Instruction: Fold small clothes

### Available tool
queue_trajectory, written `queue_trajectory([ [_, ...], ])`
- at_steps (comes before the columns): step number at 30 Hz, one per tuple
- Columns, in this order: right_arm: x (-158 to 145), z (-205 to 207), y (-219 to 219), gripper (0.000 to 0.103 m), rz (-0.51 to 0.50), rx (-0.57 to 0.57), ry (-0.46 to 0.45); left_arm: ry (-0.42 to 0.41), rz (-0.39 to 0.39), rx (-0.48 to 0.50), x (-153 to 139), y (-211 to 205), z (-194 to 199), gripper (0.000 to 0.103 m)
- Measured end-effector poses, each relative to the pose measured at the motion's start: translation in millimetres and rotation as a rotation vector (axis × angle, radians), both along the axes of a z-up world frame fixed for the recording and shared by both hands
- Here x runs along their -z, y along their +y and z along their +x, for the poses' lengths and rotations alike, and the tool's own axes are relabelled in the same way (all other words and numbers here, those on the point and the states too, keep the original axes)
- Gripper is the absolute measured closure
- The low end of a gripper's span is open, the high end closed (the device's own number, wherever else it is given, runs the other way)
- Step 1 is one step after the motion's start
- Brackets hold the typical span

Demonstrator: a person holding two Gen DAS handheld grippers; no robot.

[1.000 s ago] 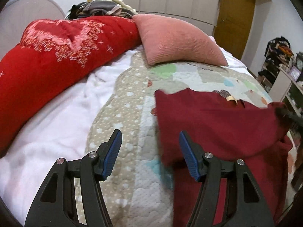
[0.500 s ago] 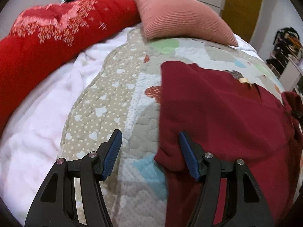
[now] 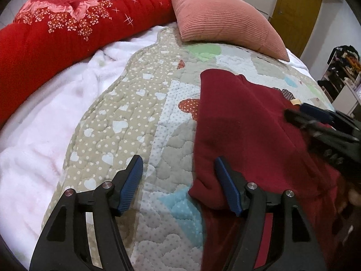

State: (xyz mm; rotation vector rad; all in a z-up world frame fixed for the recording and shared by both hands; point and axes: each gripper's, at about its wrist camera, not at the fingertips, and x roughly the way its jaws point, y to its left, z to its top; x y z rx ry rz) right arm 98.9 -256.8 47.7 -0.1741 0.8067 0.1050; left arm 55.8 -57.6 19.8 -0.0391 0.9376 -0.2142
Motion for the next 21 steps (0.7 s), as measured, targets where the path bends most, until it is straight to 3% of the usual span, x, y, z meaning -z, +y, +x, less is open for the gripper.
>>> queue_trajectory([
  [2,7.5,10.4,5.2,0.046,-0.049,-0.061,0.037,0.000,-0.013,-0.002,1.4,1.1,0.9,0.034],
  [4,19.6,19.2,8.9,0.045,-0.093,-0.121,0.079,-0.003,-0.020,-0.006,3.1,1.8,1.6,0.032],
  [6,26.7,25.6,4.0,0.048,-0.067,-0.149,0.085,-0.004,-0.026,-0.009,4.0,2.0,2.0,0.031],
  [7,27.5,27.3,1.4,0.066,-0.035,-0.152,0.088,-0.005,-0.026,-0.009,3.9,1.8,2.1,0.031],
  [9,27.2,29.2,0.4,0.088,0.036,-0.172,0.108,-0.006,-0.028,-0.007,4.3,2.8,2.4,0.031],
  [10,24.8,27.5,3.6,0.099,0.022,-0.179,0.100,-0.006,-0.031,-0.005,4.5,3.1,3.1,0.030],
  [14,19.2,25.7,9.9,0.100,-0.017,-0.166,0.076,-0.010,-0.034,-0.011,5.8,3.5,3.4,0.028],
  [17,28.1,36.3,5.4,0.103,-0.117,-0.046,0.074,-0.013,-0.020,-0.010,5.5,1.5,3.3,0.028],
  [21,15.3,28.5,-7.3,0.103,0.030,-0.026,0.079,-0.011,-0.018,-0.009,4.7,1.9,4.2,0.027],
])
